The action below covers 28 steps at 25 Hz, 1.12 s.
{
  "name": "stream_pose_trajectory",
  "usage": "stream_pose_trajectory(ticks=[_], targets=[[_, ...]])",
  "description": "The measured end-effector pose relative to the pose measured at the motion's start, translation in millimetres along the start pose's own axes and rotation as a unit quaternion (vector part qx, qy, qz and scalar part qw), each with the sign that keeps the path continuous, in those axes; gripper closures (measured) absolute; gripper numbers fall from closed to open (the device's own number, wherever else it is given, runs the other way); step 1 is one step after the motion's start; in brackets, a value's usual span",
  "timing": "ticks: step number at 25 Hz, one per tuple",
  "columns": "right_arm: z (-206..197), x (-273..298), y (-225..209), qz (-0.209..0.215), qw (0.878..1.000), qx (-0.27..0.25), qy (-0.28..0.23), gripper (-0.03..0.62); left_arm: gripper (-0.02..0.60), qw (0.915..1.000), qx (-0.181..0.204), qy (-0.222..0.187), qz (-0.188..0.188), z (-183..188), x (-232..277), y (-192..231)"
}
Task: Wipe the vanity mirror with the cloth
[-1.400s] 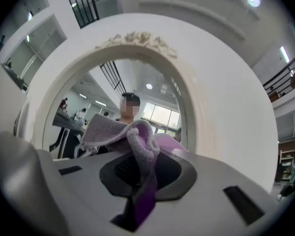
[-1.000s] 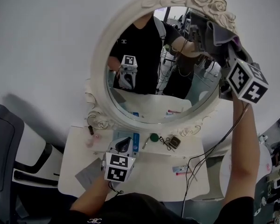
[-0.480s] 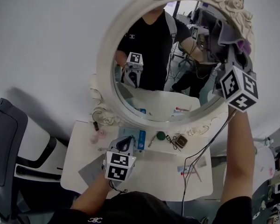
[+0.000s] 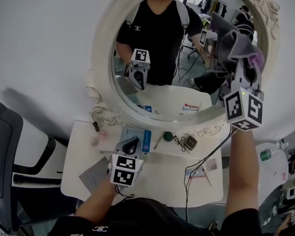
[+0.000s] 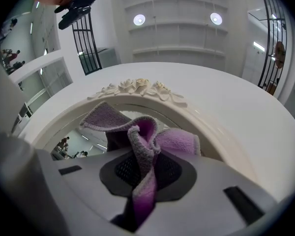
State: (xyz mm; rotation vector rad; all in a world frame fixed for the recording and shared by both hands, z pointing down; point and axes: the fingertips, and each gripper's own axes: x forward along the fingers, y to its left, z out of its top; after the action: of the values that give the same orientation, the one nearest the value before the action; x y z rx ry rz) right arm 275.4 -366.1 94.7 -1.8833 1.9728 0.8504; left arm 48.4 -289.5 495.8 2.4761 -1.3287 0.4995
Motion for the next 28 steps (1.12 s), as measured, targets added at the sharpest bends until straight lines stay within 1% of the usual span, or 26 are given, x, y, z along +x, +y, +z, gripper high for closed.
stream_pose_trajectory(ticks=[7,10,12,15,19,21,24,28], targets=[[-48,-33,20,0.014,1.0,-0.018,0.019,0.548,0.584,0.9999,0.005,0.008,-0.003,-2,5,-4],[-76,-51,34,0.034,0.998,-0.03,0.041,0.548,0.584,0.9999,0.008,0.009,-0.001,-1,5,-4],[-100,-66,47,0.053,0.996,-0.041,0.066,0.548,0.584,0.9999,0.01,0.009,-0.003,-1,4,-5],[-141,-92,67,0.073,0.989,-0.054,0.116,0.548,0.584,0.9998,0.017,0.009,-0.006,0,3,-11],[-195,-128,84,0.089,0.976,-0.072,0.188,0.546,0.584,0.9996,0.027,0.004,-0.007,3,-4,-16],[-213,-141,92,0.093,0.969,-0.082,0.213,0.547,0.584,0.9995,0.032,0.003,-0.001,3,-10,-14],[-223,-149,95,0.087,0.963,-0.097,0.238,0.548,0.584,0.9993,0.035,0.001,0.009,1,-18,-8],[-216,-143,96,0.083,0.949,-0.097,0.288,0.546,0.584,0.9994,0.032,-0.008,0.011,5,-27,-6]])
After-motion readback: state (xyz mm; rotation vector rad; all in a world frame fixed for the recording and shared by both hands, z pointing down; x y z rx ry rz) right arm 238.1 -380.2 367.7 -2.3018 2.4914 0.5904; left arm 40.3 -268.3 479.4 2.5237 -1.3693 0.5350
